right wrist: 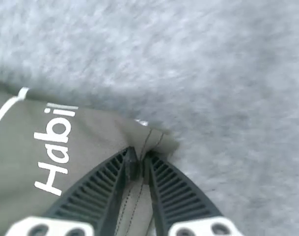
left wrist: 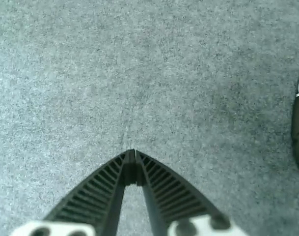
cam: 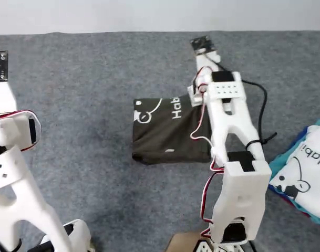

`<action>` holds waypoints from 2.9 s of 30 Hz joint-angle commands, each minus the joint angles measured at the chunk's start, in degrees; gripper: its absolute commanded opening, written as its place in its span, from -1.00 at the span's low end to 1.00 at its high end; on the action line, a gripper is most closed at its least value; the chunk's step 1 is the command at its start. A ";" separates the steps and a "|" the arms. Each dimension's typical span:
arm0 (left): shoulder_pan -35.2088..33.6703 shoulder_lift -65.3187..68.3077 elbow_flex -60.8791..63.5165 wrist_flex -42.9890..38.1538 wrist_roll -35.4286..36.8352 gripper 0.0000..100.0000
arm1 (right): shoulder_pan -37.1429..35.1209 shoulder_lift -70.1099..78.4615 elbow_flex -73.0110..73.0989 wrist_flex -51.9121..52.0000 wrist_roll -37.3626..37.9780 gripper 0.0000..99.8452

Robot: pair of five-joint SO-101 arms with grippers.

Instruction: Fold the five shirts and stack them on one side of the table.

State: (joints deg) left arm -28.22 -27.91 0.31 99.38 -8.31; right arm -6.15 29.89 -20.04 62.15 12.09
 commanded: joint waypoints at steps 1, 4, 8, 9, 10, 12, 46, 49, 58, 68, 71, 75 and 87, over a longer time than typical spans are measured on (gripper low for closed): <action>0.53 -0.97 -0.13 1.05 -0.35 -1.00 | 1.71 -0.75 -3.60 0.57 2.90 -0.98; 0.53 -1.05 -0.13 1.05 -0.35 -1.00 | 1.71 -0.40 -3.52 0.57 3.25 -0.98; 0.53 -1.23 -0.13 1.05 -0.35 -1.00 | 1.27 1.01 -3.69 0.57 3.25 -0.97; 0.53 -1.32 -0.13 1.05 -0.35 -1.00 | 1.19 1.10 -3.69 0.66 3.16 -0.95; 0.53 -1.32 -0.13 1.05 -0.35 -1.00 | 0.92 0.92 -3.69 0.92 3.08 -0.90; 0.44 -1.41 -0.13 1.05 -0.35 -1.00 | 0.66 0.13 -4.13 2.77 2.64 -0.75; -12.04 -1.49 5.14 1.23 -4.92 -0.99 | -18.42 -11.65 -6.33 37.23 0.18 -0.98; -19.69 -1.49 5.85 1.14 -5.89 -0.99 | -22.37 -11.65 -6.24 36.88 -0.18 -0.98; -34.99 -1.49 5.85 1.14 -11.25 -0.99 | -31.08 -4.62 -6.33 30.64 -2.11 -0.98; -37.54 -1.49 5.85 1.05 -14.07 -0.99 | -33.80 4.70 -6.33 30.20 -3.69 -0.98; -37.54 -1.41 5.85 1.05 -13.98 -0.99 | -33.80 5.49 -6.33 31.16 -3.25 -0.98; -37.45 -1.41 5.85 1.05 -13.98 -0.99 | -35.12 5.05 -6.59 33.45 -1.14 -0.98; -37.45 -1.41 5.85 1.05 -13.71 -0.99 | -27.38 -3.30 -16.97 25.27 -0.18 -0.98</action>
State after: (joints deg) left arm -65.49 -27.91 6.11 99.38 -21.85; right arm -35.78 30.24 -33.23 90.73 11.38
